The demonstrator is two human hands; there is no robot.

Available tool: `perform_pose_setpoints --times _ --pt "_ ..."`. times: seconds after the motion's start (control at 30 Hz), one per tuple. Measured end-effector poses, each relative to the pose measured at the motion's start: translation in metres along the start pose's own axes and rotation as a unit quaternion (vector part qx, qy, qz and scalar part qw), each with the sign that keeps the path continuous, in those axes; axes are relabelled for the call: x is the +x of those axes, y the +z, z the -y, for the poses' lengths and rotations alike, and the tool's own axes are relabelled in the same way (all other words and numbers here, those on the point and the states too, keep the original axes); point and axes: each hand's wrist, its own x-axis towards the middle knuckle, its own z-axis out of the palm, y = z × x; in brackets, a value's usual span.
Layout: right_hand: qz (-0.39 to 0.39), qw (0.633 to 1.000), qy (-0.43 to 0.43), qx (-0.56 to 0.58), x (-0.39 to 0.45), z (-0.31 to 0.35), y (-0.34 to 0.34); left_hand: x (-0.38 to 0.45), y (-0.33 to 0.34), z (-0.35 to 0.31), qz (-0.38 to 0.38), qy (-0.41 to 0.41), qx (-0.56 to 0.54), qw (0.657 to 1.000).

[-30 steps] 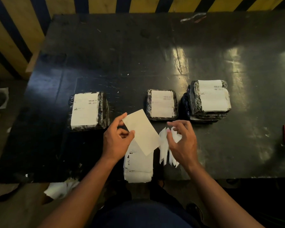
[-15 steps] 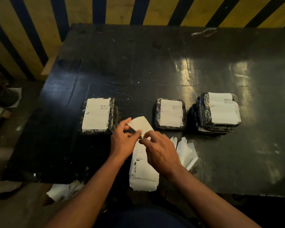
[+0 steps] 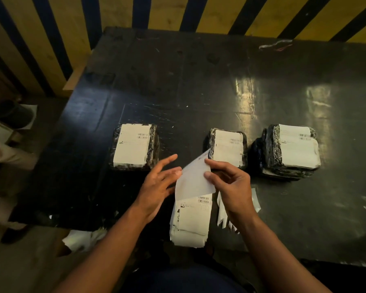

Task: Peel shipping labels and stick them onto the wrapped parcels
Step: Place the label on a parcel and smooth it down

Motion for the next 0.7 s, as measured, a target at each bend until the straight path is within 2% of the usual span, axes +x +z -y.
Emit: perform_pose_setpoints --times 0.07,0.17,0.27,0.37,0.57,0.7 --pt "0.003 0.998 0.036 0.046 -0.001 -0.003 0.0 -0.002 -0.002 0.001 -0.012 0.021 -0.002 1.0" --pt "0.004 0.999 0.048 0.006 -0.001 -0.011 0.0 -0.005 -0.005 -0.001 -0.047 0.073 0.036 0.996" --pt "0.007 0.997 0.048 -0.052 -0.001 -0.021 0.006 -0.006 -0.013 -0.001 -0.076 0.148 0.131 0.977" --pt "0.025 0.997 0.062 -0.047 0.002 -0.027 0.016 -0.006 -0.024 -0.001 -0.094 0.191 0.222 0.952" --pt "0.132 0.98 0.133 0.07 0.013 -0.032 0.033 -0.012 -0.057 -0.011 -0.079 0.181 0.21 0.958" --pt "0.144 0.984 0.106 0.023 0.014 -0.032 0.048 -0.015 -0.081 -0.014 -0.074 0.152 0.19 0.967"
